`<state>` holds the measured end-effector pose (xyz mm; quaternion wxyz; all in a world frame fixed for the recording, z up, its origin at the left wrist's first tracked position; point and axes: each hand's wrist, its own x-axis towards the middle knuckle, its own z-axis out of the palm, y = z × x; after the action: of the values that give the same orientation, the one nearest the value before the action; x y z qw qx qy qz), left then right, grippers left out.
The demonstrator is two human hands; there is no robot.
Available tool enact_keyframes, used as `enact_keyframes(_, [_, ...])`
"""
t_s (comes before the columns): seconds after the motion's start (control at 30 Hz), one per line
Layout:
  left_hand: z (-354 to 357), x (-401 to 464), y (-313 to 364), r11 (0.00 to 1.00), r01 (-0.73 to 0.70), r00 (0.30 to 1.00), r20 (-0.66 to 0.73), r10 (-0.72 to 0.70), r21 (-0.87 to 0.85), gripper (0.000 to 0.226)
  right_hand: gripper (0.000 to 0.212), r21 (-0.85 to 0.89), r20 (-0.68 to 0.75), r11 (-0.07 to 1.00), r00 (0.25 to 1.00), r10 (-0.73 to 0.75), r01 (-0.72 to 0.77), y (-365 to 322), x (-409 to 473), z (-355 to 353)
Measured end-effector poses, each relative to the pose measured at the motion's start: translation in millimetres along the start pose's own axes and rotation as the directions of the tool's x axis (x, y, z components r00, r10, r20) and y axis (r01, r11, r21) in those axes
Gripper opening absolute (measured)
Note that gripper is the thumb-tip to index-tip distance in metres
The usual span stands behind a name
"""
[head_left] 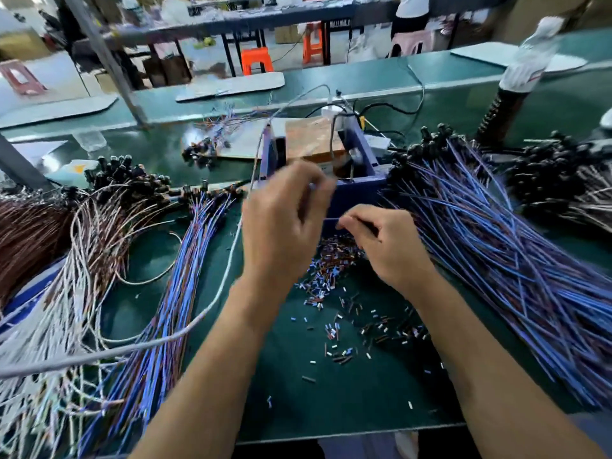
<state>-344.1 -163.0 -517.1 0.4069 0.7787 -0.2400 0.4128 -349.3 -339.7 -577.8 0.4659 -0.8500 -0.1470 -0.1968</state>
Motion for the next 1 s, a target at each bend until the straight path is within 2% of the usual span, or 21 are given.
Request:
enact_keyframes(0.03, [5,-20,-2,0.997,-0.055,0.989,0.137,0.047,0.057,0.025,0.019,0.011,0.014,1.000,1.000,-0.021,0.021,-1,-1,2])
enact_keyframes(0.07, [12,-34,-3,0.995,-0.052,0.976,0.214,0.034,0.079,0.024,0.019,0.028,0.022,0.999,0.999,-0.040,0.039,-3,-1,3])
enact_keyframes(0.2, [17,-46,-26,0.999,0.003,0.952,0.304,-0.018,0.049,0.020,0.014,0.083,0.033,0.994,0.997,-0.070,0.067,-10,-4,6])
enact_keyframes(0.27, [17,-51,-29,0.998,0.005,0.940,0.341,-0.024,0.055,0.021,0.028,0.074,0.058,0.996,0.997,-0.049,0.044,-10,-6,7])
enact_keyframes(0.33, [16,-53,-35,0.998,0.012,0.939,0.341,-0.034,0.067,0.023,0.033,0.043,0.094,0.999,0.996,-0.003,-0.001,-8,-6,8])
enact_keyframes(0.4, [14,-53,-42,0.998,0.035,0.942,0.332,-0.051,0.055,0.022,0.016,0.054,0.095,0.996,0.994,0.060,-0.065,-4,-6,6])
enact_keyframes(0.5, [14,-54,-47,0.996,0.075,0.949,0.304,-0.083,0.038,0.017,0.008,0.205,0.038,0.958,0.980,0.195,-0.199,1,-4,2])
enact_keyframes(0.63, [11,-53,-49,0.993,0.118,0.965,0.237,-0.113,-0.006,0.010,0.006,0.427,0.029,0.838,0.931,0.363,-0.340,7,-2,-1])
enact_keyframes(0.77, [10,-53,-48,0.986,0.167,0.963,0.216,-0.161,-0.011,0.008,0.006,0.560,0.057,0.732,0.900,0.432,-0.387,7,-1,-2])
enact_keyframes(1.0, [13,-54,-49,0.957,0.282,0.937,0.233,-0.260,-0.066,0.009,0.015,0.623,0.065,0.676,0.888,0.456,-0.393,6,-1,-4])
